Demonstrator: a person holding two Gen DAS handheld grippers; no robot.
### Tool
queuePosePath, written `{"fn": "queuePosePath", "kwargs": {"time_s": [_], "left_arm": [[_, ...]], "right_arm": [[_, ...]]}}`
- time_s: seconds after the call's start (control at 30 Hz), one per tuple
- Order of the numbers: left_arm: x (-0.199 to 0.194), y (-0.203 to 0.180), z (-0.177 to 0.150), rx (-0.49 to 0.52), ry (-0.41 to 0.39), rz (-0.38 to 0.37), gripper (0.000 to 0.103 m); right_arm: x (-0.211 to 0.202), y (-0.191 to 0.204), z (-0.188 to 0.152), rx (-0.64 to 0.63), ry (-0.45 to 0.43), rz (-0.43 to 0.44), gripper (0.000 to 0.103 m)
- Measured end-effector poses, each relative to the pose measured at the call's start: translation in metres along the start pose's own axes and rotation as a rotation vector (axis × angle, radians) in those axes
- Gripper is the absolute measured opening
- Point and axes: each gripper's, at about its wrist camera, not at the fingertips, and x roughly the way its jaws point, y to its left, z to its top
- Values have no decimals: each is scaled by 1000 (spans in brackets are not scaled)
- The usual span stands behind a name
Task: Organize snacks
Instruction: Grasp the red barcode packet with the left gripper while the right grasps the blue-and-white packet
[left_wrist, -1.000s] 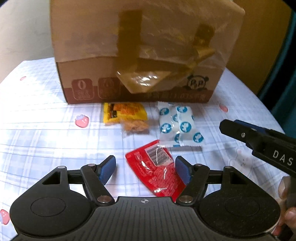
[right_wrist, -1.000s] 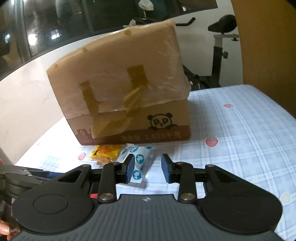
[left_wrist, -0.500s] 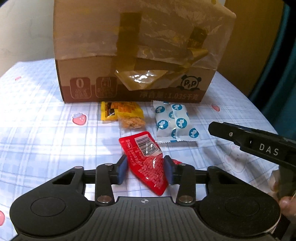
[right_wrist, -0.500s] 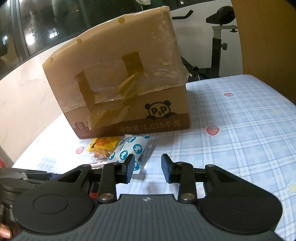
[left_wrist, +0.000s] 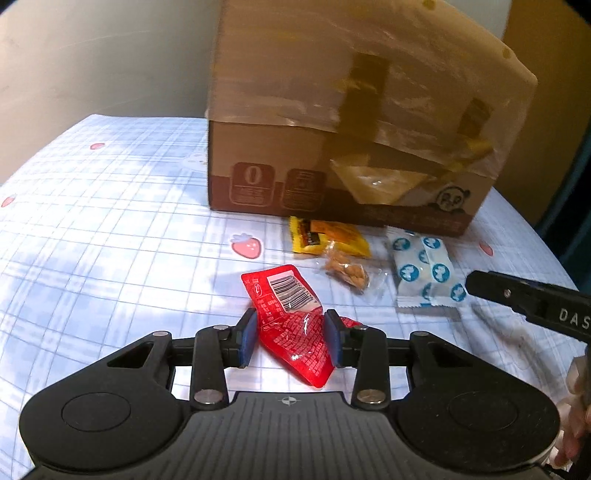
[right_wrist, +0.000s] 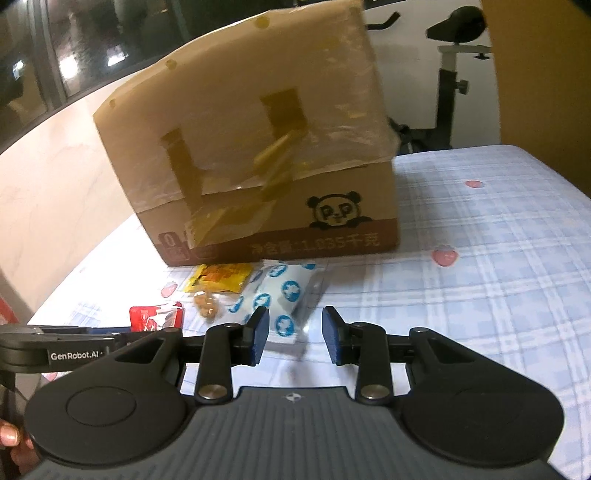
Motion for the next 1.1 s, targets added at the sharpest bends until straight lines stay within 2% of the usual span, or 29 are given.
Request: {"fn": "queuePosePath", "kwargs": {"time_s": [0.07,0.1,0.13,0.3,0.47,0.77,0.9,1.1], "left_arm": [[1,1,0,0,-7,13,40],[1,2,1,0,-10,17,40],[1,3,1,-3,-13,18,40],[1,7,0,-16,-21,12,42],[1,6,-2,-11,-31,11,43],[0,7,-4,-9,-39,12,43],[-4,3,-5,17,-53,14,36],[-5,3,-5,20,-62,8,33]], "right_arm": [[6,4,6,-18,2,6,45],[11,7,9,-26,4,8,56],[17,8,12,-30,5,11,60],[48,13,26,-6,49,0,60],[73,21,25,-43,97,-41,61],[65,24,4,-100,38,-54,56],[59,21,4,-77,12,-48,54],[44,8,4,-26,-26,-25,50]]}}
